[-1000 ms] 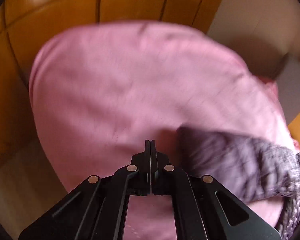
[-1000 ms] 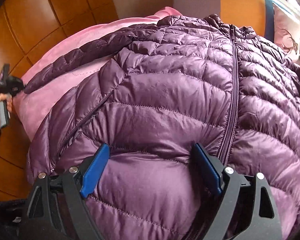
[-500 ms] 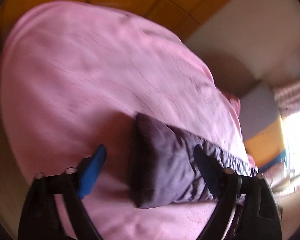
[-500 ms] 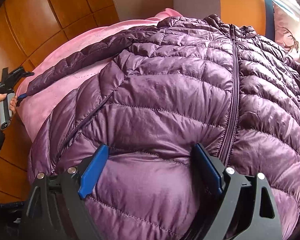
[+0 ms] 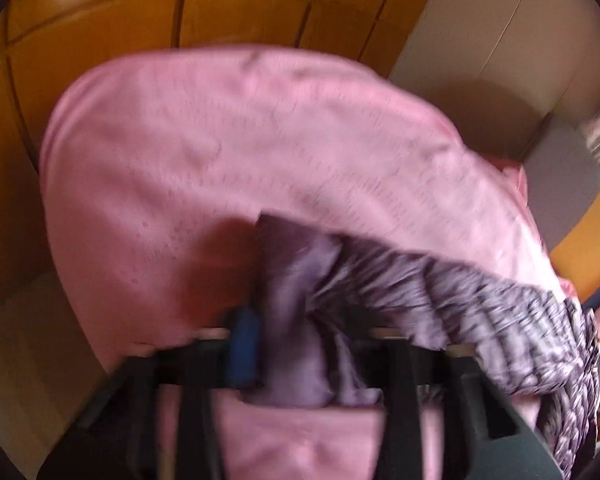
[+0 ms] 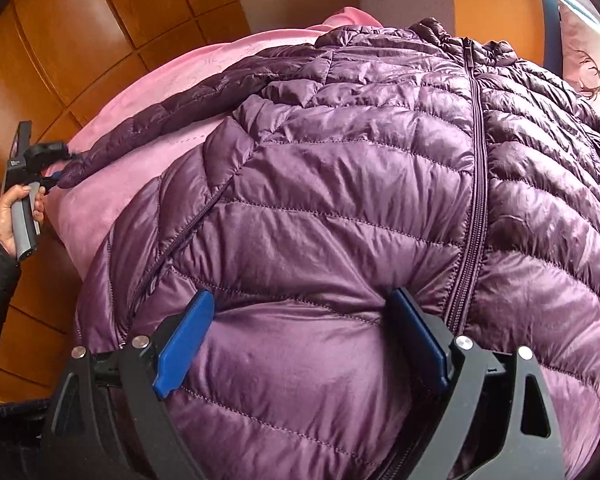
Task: Fold large clothes
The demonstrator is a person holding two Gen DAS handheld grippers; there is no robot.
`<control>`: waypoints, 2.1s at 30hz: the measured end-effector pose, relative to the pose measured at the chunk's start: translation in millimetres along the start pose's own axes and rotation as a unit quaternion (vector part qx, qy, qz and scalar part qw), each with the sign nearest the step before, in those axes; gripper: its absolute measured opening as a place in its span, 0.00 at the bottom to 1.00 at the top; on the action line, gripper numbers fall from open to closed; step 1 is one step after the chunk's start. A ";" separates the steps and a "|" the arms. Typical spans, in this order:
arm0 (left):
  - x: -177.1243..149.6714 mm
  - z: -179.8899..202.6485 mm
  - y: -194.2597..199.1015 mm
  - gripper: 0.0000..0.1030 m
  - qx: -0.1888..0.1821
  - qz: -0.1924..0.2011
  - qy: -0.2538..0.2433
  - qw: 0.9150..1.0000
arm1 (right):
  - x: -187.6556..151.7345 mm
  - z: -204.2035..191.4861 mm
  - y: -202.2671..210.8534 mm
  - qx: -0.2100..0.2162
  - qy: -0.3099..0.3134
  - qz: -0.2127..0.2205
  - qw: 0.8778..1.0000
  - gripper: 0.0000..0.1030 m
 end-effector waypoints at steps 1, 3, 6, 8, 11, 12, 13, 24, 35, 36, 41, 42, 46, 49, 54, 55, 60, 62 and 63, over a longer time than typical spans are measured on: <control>1.2 5.0 10.1 0.81 0.000 0.022 0.007 1.000 | 0.7 3.1 4.1 0.006 -0.001 0.000 1.000 0.87; 0.2 26.6 32.5 0.82 -0.026 0.051 0.003 0.998 | 3.4 12.0 13.9 0.013 -0.014 0.005 1.000 0.84; -13.6 70.3 56.0 0.82 -0.070 0.059 -0.039 0.995 | 5.5 47.3 48.5 0.014 -0.075 0.045 0.996 0.79; -34.3 108.6 68.6 0.82 -0.110 0.055 -0.083 0.989 | 1.3 90.3 83.3 -0.006 -0.134 0.090 0.987 0.76; -70.7 158.4 76.6 0.82 -0.156 0.037 -0.141 0.977 | -22.1 172.8 145.3 -0.045 -0.254 0.161 0.953 0.70; -87.5 178.1 80.1 0.82 -0.175 0.029 -0.162 0.971 | -32.8 199.5 164.9 -0.063 -0.288 0.181 0.938 0.70; -103.2 195.5 82.4 0.82 -0.193 0.018 -0.180 0.965 | -47.3 231.9 186.1 -0.090 -0.329 0.201 0.918 0.68; -242.6 316.6 96.9 0.82 -0.258 -0.044 -0.341 0.903 | -108.1 457.2 218.3 -0.157 -0.552 0.221 0.789 0.60; -275.2 315.0 61.5 0.82 -0.218 -0.094 -0.344 0.908 | -94.1 496.3 269.1 -0.203 -0.528 0.247 0.787 0.06; -275.9 314.8 60.8 0.82 -0.216 -0.093 -0.347 0.908 | -104.8 501.1 286.5 -0.233 -0.532 0.261 0.771 0.06; -280.7 315.3 57.3 0.83 -0.218 -0.097 -0.369 0.898 | -171.1 540.8 300.2 -0.308 -0.594 0.232 0.706 0.04; -281.6 315.2 57.7 0.84 -0.220 -0.102 -0.377 0.894 | -179.1 545.0 291.4 -0.310 -0.599 0.220 0.705 0.04; -281.7 312.2 55.0 0.84 -0.220 -0.105 -0.383 0.891 | -179.2 539.0 281.4 -0.315 -0.582 0.218 0.717 0.19; -277.8 310.4 57.3 0.84 -0.223 -0.112 -0.373 0.894 | -182.7 524.1 303.5 -0.357 -0.582 0.209 0.700 0.73; -248.7 316.9 75.5 0.84 -0.253 -0.087 -0.352 0.897 | -128.4 476.6 327.6 -0.386 -0.493 0.240 0.742 0.76; -241.5 320.9 76.5 0.84 -0.253 -0.072 -0.356 0.897 | -103.1 464.1 319.0 -0.370 -0.462 0.244 0.768 0.76; -213.8 336.0 57.4 0.84 -0.214 -0.014 -0.378 0.900 | 9.3 403.4 236.3 -0.269 -0.329 0.217 0.879 0.78; -211.3 332.5 42.4 0.84 -0.188 -0.020 -0.382 0.904 | 41.1 387.6 191.5 -0.242 -0.297 0.183 0.905 0.79; -211.9 327.6 34.7 0.84 -0.187 -0.034 -0.376 0.907 | 52.8 382.4 167.8 -0.230 -0.290 0.164 0.914 0.79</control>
Point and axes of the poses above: each gripper's, at about its wrist camera, not at the fingertips, and y roughly against the way its jaws point, z to its right, x to its top, the point moved 4 cm from there along -y, roughly the way its jaws point, and after that the axes turned 1 degree about -y, right-handed, at the moved point
